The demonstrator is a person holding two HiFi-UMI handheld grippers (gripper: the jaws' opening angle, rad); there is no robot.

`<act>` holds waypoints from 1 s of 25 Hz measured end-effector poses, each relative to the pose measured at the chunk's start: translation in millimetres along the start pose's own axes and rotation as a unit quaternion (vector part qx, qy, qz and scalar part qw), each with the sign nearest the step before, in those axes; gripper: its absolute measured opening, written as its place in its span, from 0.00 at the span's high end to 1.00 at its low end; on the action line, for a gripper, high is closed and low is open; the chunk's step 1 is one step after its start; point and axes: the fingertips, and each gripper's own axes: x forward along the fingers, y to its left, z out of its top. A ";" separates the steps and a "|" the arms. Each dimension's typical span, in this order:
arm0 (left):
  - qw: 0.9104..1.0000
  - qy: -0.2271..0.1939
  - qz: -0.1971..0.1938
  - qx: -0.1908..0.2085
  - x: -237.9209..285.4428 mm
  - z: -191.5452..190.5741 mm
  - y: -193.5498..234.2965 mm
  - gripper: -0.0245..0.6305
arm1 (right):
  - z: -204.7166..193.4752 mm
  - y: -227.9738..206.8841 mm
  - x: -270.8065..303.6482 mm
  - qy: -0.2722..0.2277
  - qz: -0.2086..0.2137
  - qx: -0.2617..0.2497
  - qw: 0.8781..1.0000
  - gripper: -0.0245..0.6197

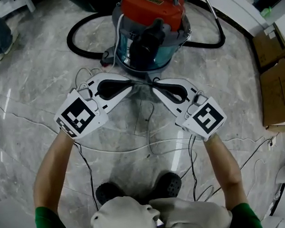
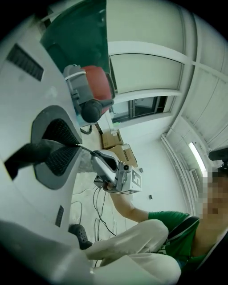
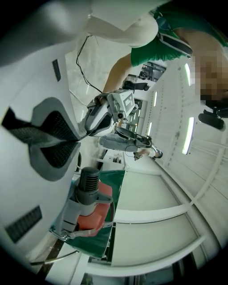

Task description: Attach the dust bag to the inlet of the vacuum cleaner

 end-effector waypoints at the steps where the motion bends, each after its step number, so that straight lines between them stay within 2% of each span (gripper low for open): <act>1: 1.000 -0.001 0.004 0.011 -1.3 5.4 7.7 0.93 | 6.7 -5.5 1.4 -0.002 -0.005 -0.006 1.000 0.93; 5: 0.999 0.004 0.015 0.034 -2.5 21.1 29.0 0.93 | 25.7 -23.0 4.2 -0.005 -0.019 -0.023 1.000 0.93; 10: 0.999 -0.003 0.025 0.034 -3.1 32.7 45.5 0.93 | 40.1 -36.7 4.6 -0.013 -0.033 -0.032 0.999 0.93; 25: 0.998 0.002 0.059 0.030 11.2 36.1 91.5 0.93 | 45.1 -79.2 18.0 -0.023 -0.104 0.012 0.994 0.93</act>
